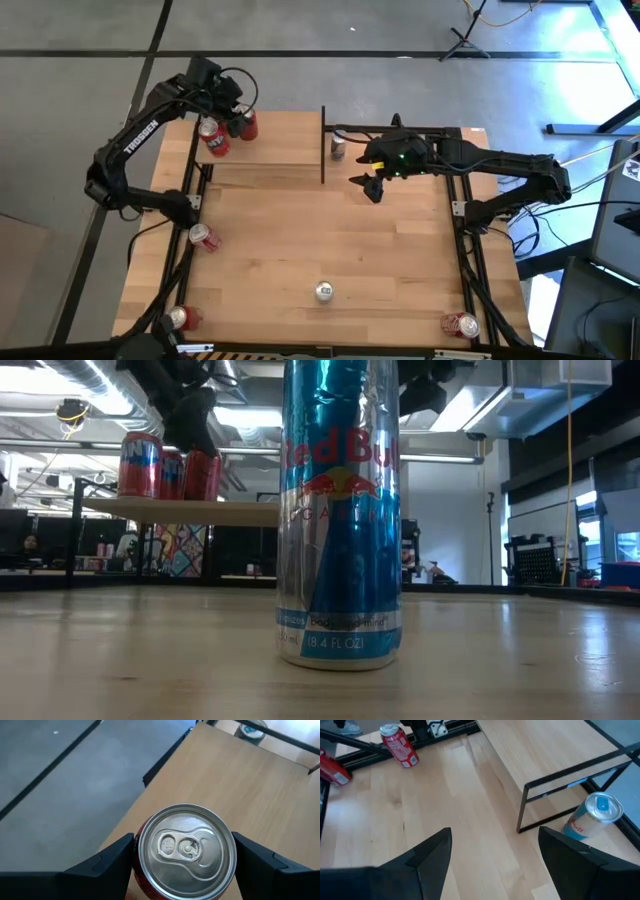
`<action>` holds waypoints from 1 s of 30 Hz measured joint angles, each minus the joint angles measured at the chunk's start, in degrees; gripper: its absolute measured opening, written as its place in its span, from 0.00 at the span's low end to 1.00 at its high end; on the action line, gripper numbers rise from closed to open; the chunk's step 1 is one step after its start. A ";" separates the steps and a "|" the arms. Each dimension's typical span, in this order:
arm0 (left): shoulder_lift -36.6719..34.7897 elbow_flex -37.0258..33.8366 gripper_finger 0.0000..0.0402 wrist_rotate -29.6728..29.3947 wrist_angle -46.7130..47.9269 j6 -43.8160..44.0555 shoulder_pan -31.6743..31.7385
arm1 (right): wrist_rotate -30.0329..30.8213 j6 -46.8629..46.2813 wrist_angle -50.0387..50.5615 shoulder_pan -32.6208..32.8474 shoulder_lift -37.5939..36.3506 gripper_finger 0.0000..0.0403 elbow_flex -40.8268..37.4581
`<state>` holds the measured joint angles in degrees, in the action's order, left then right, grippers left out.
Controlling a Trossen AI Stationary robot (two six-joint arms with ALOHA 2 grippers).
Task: Place canned beverage on shelf
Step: Put the right red black soda can on the shelf, then put the red black soda can on the shelf aligned with the other red black soda can
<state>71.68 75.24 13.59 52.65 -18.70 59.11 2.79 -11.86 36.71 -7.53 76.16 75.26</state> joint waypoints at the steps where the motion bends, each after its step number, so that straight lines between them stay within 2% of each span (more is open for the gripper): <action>1: 0.00 -0.30 0.65 0.06 -0.26 0.01 0.10 | 0.00 0.02 0.09 0.02 0.08 0.71 0.00; 13: -0.02 -1.73 0.65 -0.46 -3.96 -0.04 0.14 | -0.26 0.04 0.28 0.00 0.55 0.71 -0.02; 24: -0.04 -1.64 0.80 -3.01 -3.79 -0.02 0.14 | -0.42 0.09 0.40 0.02 0.61 0.71 -0.02; 30: -0.07 1.50 0.84 -3.30 -3.83 -0.02 0.13 | -0.44 0.09 0.41 0.00 0.61 0.71 -0.02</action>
<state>71.61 76.75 10.29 48.82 -18.71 59.24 2.35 -11.77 37.12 -7.53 76.77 75.24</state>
